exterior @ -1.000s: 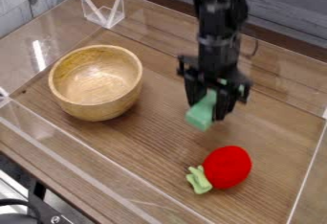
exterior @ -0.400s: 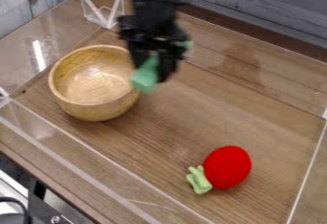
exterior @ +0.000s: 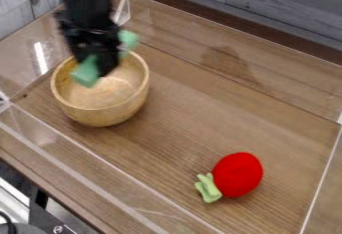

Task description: Put the green block in the brown bowl

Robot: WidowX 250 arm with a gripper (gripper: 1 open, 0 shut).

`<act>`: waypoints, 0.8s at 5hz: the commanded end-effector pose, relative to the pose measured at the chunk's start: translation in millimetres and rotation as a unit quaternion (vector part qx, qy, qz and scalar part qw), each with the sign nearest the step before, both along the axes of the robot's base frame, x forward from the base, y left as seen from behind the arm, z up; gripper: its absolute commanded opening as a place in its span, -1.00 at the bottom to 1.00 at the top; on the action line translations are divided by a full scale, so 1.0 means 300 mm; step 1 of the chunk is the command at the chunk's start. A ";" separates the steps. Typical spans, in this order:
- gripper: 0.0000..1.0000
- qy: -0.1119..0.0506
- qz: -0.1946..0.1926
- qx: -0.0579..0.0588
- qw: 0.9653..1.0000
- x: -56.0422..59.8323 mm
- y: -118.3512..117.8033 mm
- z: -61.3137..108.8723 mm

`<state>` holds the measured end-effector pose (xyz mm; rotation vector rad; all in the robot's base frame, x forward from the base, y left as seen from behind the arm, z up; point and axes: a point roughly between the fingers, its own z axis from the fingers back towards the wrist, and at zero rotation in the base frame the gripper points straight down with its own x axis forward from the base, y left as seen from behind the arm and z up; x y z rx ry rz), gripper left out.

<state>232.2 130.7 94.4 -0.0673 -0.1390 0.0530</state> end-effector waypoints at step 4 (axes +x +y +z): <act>-1.00 -0.010 0.101 0.016 0.995 0.001 -0.041 0.036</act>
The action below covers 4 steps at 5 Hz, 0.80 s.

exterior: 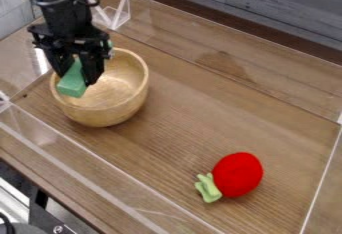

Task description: Put the green block in the brown bowl

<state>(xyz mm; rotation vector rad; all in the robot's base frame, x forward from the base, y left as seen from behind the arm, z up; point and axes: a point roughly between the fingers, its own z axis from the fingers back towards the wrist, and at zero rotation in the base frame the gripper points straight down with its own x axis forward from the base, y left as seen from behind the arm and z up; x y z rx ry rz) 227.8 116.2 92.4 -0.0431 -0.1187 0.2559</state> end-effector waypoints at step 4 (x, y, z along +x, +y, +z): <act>-1.00 -0.019 -0.037 0.023 0.999 0.107 0.024 -0.048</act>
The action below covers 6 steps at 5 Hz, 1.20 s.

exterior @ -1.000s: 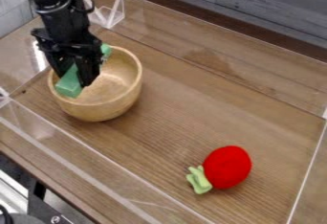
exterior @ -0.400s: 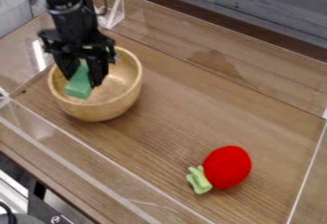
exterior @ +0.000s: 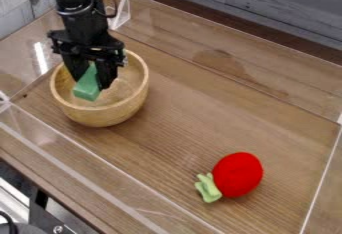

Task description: Put the green block in the brown bowl

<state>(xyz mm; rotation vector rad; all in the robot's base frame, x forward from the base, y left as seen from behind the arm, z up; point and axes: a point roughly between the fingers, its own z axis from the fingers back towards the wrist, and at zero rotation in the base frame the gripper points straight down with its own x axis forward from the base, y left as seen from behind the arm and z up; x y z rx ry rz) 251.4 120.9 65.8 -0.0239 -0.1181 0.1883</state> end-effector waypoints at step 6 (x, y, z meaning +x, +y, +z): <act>1.00 -0.039 -0.018 -0.002 0.999 0.139 -0.045 0.149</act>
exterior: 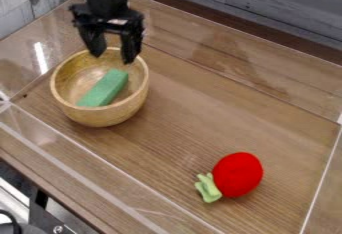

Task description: Put the green block in the brown bowl

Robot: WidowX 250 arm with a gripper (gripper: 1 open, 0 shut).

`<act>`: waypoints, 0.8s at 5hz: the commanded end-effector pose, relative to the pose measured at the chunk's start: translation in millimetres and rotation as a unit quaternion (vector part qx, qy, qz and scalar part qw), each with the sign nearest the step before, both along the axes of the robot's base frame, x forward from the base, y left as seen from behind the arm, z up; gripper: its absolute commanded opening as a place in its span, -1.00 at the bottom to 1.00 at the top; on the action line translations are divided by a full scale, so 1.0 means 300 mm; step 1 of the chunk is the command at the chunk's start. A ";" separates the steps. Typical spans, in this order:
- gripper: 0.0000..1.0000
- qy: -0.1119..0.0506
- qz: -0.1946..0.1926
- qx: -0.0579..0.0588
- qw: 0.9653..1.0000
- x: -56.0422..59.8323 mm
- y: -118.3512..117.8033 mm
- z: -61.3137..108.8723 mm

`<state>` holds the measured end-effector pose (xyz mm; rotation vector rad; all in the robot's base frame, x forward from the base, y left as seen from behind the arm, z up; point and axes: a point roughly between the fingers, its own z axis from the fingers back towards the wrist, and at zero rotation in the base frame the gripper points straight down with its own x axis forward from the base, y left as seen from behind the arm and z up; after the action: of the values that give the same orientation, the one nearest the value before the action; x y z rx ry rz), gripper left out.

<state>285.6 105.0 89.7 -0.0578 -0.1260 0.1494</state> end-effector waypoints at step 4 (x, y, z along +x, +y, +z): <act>-1.00 -0.045 -0.039 0.010 0.998 0.107 -0.210 0.099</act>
<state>315.3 40.1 109.8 -0.0536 -0.1801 0.0722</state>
